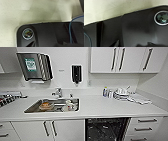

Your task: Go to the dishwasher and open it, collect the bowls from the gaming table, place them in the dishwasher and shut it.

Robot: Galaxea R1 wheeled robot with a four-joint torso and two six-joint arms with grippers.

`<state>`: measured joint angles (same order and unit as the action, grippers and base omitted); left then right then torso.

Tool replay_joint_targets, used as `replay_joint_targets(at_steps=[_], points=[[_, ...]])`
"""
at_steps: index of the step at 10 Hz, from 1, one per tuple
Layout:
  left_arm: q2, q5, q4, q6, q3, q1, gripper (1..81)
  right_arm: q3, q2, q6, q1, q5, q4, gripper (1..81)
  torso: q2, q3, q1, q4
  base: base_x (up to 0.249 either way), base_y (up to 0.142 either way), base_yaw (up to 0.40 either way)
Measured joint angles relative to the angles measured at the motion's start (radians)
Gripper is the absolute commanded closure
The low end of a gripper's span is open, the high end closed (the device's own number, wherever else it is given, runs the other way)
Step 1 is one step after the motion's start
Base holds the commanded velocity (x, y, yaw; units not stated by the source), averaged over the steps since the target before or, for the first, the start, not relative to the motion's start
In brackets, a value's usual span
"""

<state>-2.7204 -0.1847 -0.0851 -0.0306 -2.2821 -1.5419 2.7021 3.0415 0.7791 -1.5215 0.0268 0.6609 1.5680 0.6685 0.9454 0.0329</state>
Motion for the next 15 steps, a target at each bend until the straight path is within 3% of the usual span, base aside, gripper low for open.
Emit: replay_joint_targets(at_steps=[2,7,10,11,12,13,15], points=[[-0.05,0.0,0.0,0.0,-0.09,-0.003,1.0,0.003,0.012,0.0,0.004,0.0,0.034,1.0,0.0,0.0,0.0,0.0,0.0,0.0,0.0],[-0.178,0.005,0.003,0.0,-0.296,-0.002,1.0,0.036,0.0,0.007,0.004,0.004,0.036,1.0,0.0,0.0,0.0,0.0,0.0,0.0,0.0],[-0.205,0.009,0.014,0.0,-0.327,-0.002,1.0,0.036,0.019,0.006,0.002,0.006,0.023,1.0,0.0,0.0,0.0,0.0,0.0,0.0,0.0],[-0.203,0.009,0.022,0.0,-0.331,-0.003,1.0,0.04,0.025,0.003,-0.003,0.003,-0.015,1.0,0.0,0.0,0.0,0.0,0.0,0.0,0.0],[-0.202,0.009,0.026,0.0,-0.335,-0.002,1.0,0.057,0.032,-0.018,-0.008,0.01,-0.073,1.0,0.0,0.0,0.0,0.0,0.0,0.0,0.0],[-0.203,0.009,0.029,0.0,-0.335,-0.003,1.0,0.081,0.037,-0.08,-0.014,0.017,-0.142,1.0,0.0,0.0,0.0,0.0,0.0,0.0,0.0],[-0.203,0.009,0.029,0.0,-0.335,-0.002,1.0,0.106,0.041,-0.32,-0.022,0.017,-0.325,1.0,0.0,0.0,0.0,0.0,0.0,0.0,0.0]])
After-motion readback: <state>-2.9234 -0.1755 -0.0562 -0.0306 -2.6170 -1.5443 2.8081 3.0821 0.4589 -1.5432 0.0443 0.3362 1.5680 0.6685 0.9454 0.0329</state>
